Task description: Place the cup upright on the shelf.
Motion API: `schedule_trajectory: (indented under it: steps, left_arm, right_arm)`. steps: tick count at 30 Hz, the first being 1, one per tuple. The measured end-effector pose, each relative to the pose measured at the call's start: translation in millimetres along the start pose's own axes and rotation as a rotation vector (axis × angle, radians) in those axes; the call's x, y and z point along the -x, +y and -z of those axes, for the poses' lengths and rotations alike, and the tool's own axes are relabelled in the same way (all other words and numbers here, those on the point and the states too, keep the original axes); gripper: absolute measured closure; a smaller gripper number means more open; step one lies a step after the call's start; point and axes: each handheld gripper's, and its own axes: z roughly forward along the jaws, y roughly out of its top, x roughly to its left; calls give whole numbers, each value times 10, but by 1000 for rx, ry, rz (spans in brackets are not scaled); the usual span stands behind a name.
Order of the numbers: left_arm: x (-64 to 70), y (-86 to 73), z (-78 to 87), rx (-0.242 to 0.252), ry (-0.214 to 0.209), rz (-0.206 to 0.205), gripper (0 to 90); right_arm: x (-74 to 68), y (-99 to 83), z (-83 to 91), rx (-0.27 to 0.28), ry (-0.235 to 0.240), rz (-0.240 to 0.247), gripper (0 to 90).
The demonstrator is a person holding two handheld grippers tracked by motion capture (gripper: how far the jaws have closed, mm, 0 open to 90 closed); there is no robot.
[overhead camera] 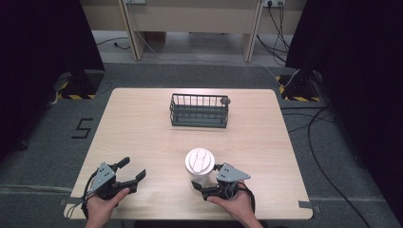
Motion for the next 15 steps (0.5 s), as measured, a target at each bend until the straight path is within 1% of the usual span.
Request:
schedule_trajectory:
  steps: [7, 15]
  left_arm:
    - [-8, -1, 5, 1, -1, 0, 173]
    - [-11, -3, 5, 1, 0, 1, 174]
  right_arm:
    - [-3, 2, -13, 10, -2, 10, 176]
    - [-12, -2, -17, 23, -4, 4, 181]
